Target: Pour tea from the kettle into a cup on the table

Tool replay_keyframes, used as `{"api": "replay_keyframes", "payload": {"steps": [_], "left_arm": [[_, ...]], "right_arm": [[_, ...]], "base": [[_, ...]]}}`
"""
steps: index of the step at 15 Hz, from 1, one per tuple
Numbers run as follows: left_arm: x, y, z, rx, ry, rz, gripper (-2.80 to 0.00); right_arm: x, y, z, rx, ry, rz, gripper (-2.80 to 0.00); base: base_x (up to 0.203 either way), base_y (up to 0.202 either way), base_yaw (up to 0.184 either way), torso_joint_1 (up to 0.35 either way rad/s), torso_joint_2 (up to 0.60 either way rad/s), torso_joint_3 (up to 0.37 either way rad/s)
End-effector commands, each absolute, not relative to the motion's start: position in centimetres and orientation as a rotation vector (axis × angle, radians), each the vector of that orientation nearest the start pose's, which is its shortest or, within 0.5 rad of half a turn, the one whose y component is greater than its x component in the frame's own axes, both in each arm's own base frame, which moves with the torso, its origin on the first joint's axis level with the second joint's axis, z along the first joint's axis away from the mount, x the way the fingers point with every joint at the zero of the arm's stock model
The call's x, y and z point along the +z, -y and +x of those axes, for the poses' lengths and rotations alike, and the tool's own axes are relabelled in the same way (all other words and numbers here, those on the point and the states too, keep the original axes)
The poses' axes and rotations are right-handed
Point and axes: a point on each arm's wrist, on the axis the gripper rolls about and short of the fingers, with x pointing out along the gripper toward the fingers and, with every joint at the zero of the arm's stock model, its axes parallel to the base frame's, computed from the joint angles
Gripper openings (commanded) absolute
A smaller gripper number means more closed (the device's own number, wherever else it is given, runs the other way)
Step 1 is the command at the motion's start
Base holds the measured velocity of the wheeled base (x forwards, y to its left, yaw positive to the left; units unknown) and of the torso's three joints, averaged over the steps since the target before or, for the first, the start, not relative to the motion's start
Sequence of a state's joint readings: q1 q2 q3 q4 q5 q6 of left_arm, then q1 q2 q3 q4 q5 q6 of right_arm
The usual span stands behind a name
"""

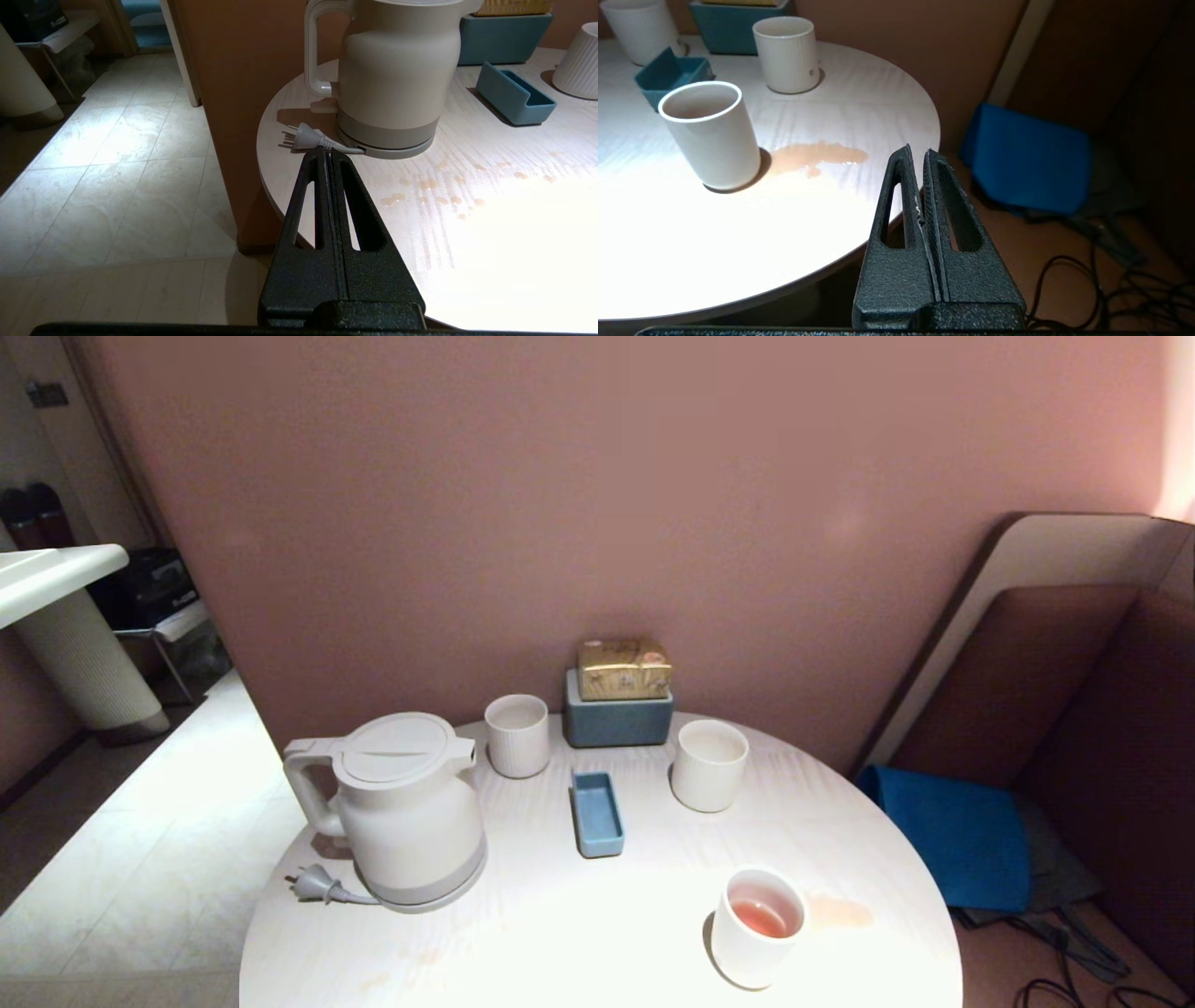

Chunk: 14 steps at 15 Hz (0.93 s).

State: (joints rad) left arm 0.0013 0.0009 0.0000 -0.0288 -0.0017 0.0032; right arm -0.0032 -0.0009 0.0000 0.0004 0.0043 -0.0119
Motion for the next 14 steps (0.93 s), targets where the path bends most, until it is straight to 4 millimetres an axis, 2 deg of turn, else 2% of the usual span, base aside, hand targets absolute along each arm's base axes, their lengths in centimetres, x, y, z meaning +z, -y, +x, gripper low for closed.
{"api": "replay_keyframes", "payload": {"steps": [1,14], "left_arm": [[7.87,0.01,-2.27,0.000,0.029,0.003,-2.80],[7.85,0.01,-2.27,0.000,0.028,0.003,-2.80]], "right_arm": [[7.55,-0.02,-2.28,0.002,0.000,-0.014,-2.80],[7.55,-0.01,-2.28,0.000,0.000,-0.012,-2.80]], "base": [[0.000,0.000,0.000,0.000,0.00,0.000],[0.000,0.000,0.000,0.000,0.00,0.000]]}}
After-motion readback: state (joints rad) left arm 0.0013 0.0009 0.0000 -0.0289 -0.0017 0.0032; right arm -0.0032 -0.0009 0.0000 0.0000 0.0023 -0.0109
